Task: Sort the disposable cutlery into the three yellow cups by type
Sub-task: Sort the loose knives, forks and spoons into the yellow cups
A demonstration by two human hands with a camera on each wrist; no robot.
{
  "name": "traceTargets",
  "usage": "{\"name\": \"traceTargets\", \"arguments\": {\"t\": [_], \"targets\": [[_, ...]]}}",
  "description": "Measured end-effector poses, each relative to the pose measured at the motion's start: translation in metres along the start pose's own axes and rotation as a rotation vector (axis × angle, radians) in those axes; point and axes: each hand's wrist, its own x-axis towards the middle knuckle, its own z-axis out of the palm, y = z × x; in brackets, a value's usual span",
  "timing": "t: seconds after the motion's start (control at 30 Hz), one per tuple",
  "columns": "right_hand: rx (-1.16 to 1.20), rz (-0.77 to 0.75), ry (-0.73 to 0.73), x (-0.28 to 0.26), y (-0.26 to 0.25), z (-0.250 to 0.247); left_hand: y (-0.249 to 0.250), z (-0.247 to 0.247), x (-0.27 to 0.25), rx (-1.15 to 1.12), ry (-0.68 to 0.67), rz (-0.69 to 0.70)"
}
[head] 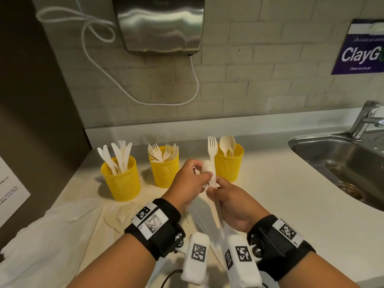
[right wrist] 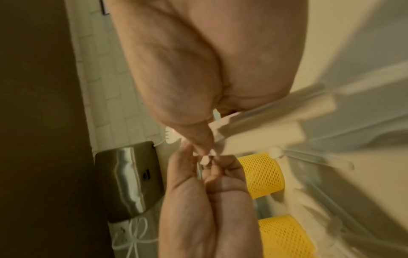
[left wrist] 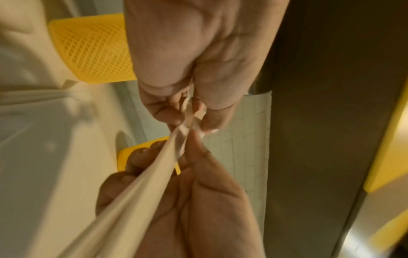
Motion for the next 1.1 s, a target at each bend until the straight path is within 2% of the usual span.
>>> {"name": "traceTargets", "arguments": {"t": [0.13, 0.23, 0.33, 0.43, 0.53, 0.63, 0.7, 0.77, 0.9, 1.0, 1.1], "targets": [[0.146, 0.024, 0.067, 0.000, -0.002, -0.004, 0.000, 0.001, 0.005, -0.093, -0.004, -0.016], [0.111, -0.010, 0.151, 0.004, -0.002, -0.006, -0.002, 0.004, 0.005, -0.051, -0.051, 0.035], [0.097, -0.040, 0.162, 0.007, 0.000, -0.009, -0.004, 0.004, 0.008, 0.031, -0.065, 0.097], [0.213, -0.067, 0.213, 0.009, -0.001, -0.012, 0.004, 0.002, 0.018, 0.071, 0.001, 0.150], [0.264, -0.144, 0.380, 0.012, -0.006, -0.023, 0.026, 0.000, 0.034, 0.016, 0.116, 0.207], [0.206, -0.232, 0.476, 0.013, -0.013, -0.042, 0.060, 0.001, 0.054, 0.017, 0.220, 0.357], [0.176, -0.254, 0.502, 0.011, -0.016, -0.051, 0.081, 0.008, 0.069, 0.079, 0.226, 0.473], [0.155, -0.260, 0.520, 0.007, -0.017, -0.057, 0.090, 0.022, 0.085, 0.147, 0.204, 0.521], [0.180, -0.254, 0.515, -0.002, -0.016, -0.065, 0.074, 0.050, 0.111, 0.266, 0.151, 0.417], [0.218, -0.211, 0.459, -0.007, -0.017, -0.064, 0.050, 0.061, 0.120, 0.434, 0.039, 0.307], [0.215, -0.185, 0.408, -0.011, -0.019, -0.062, 0.036, 0.059, 0.117, 0.566, -0.027, 0.307]]}}
